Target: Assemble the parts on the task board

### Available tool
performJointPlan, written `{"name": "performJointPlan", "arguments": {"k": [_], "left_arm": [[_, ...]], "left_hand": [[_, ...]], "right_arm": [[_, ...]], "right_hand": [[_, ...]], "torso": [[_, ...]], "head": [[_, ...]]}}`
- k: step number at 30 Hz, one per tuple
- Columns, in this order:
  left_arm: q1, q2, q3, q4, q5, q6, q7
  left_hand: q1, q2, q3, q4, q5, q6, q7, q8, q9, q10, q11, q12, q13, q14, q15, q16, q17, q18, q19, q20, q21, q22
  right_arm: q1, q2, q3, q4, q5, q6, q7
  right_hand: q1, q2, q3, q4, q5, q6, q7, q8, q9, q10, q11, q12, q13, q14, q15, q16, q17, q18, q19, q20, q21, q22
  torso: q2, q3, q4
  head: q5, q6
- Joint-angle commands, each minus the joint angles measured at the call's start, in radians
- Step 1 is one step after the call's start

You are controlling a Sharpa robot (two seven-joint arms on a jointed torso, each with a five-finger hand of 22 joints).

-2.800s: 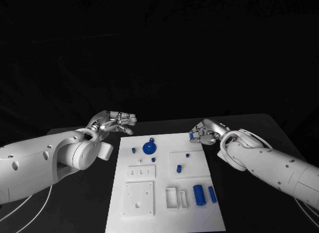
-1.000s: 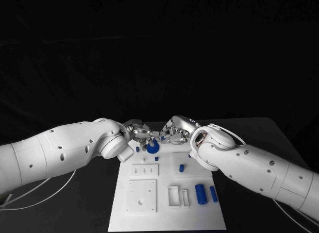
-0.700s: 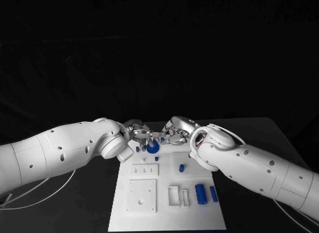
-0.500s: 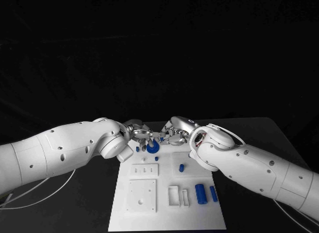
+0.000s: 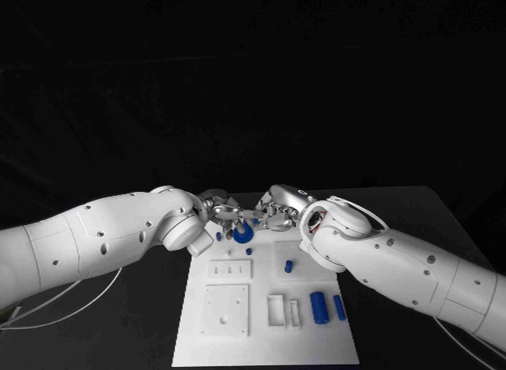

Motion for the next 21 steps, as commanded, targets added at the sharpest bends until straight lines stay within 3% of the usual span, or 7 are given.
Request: {"name": "performJointPlan", "arguments": {"k": [1, 9, 13, 21], "left_arm": [[0.000, 0.003, 0.001, 0.001, -0.014, -0.009, -0.002], [0.000, 0.004, 0.000, 0.003, -0.031, 0.000, -0.012], [0.000, 0.004, 0.000, 0.006, -0.036, 0.007, -0.016], [0.000, 0.004, -0.001, 0.003, -0.040, 0.004, -0.016]], "left_hand": [[0.001, 0.020, -0.004, -0.013, -0.003, -0.004, 0.001, -0.006, 0.001, -0.004, 0.001, -0.001, -0.001, -0.006, 0.002, 0.000, -0.004, -0.001, 0.007, 0.003, -0.012, 0.010], [0.016, 0.032, -0.008, -0.040, -0.010, -0.005, 0.001, -0.006, -0.003, -0.004, 0.001, -0.002, -0.002, -0.007, 0.002, 0.001, -0.007, -0.002, 0.008, 0.003, -0.021, 0.021], [0.026, 0.043, -0.016, -0.062, -0.014, -0.001, -0.001, -0.006, -0.009, -0.005, 0.000, 0.001, 0.001, -0.008, 0.001, 0.006, -0.007, -0.004, 0.010, 0.002, -0.030, 0.036], [0.036, 0.056, -0.021, -0.074, -0.012, -0.001, -0.001, -0.006, -0.011, -0.006, 0.000, 0.003, 0.004, -0.009, 0.001, 0.009, -0.009, -0.004, 0.011, 0.002, -0.035, 0.047]], "right_arm": [[0.000, 0.003, 0.000, 0.002, -0.013, 0.015, -0.004], [0.000, 0.009, -0.001, 0.001, -0.017, 0.010, -0.008], [0.000, 0.009, -0.002, 0.001, -0.018, 0.008, -0.010], [0.000, 0.008, -0.005, 0.002, -0.019, 0.010, -0.013]], "right_hand": [[0.003, 0.006, 0.006, 0.000, -0.001, 0.029, -0.011, 0.004, 0.002, -0.001, -0.007, -0.005, 0.002, 0.003, 0.000, -0.005, 0.002, -0.012, 0.008, 0.000, 0.002, 0.123], [0.002, 0.004, 0.006, 0.001, 0.000, 0.028, -0.011, 0.004, 0.002, -0.002, -0.008, -0.007, 0.000, 0.003, 0.000, -0.004, 0.002, -0.011, 0.008, 0.001, 0.002, 0.123], [0.001, 0.005, 0.006, 0.002, 0.000, 0.027, -0.011, 0.004, 0.002, -0.002, -0.008, -0.008, -0.001, 0.003, 0.000, -0.004, 0.002, -0.011, 0.008, 0.001, 0.001, 0.123], [0.002, 0.004, 0.009, 0.003, 0.001, 0.028, -0.011, 0.004, 0.003, -0.001, -0.008, -0.008, -0.001, 0.004, 0.000, -0.004, 0.003, -0.011, 0.009, 0.001, 0.003, 0.123]], "torso": [[0.000, -0.0004, 0.0004], [0.001, -0.0007, 0.0022], [0.000, -0.0012, 0.0002], [0.000, -0.0002, 0.0006]], "head": [[-0.002, -0.001], [-0.004, -0.002], [0.004, -0.002], [0.003, -0.002]]}}
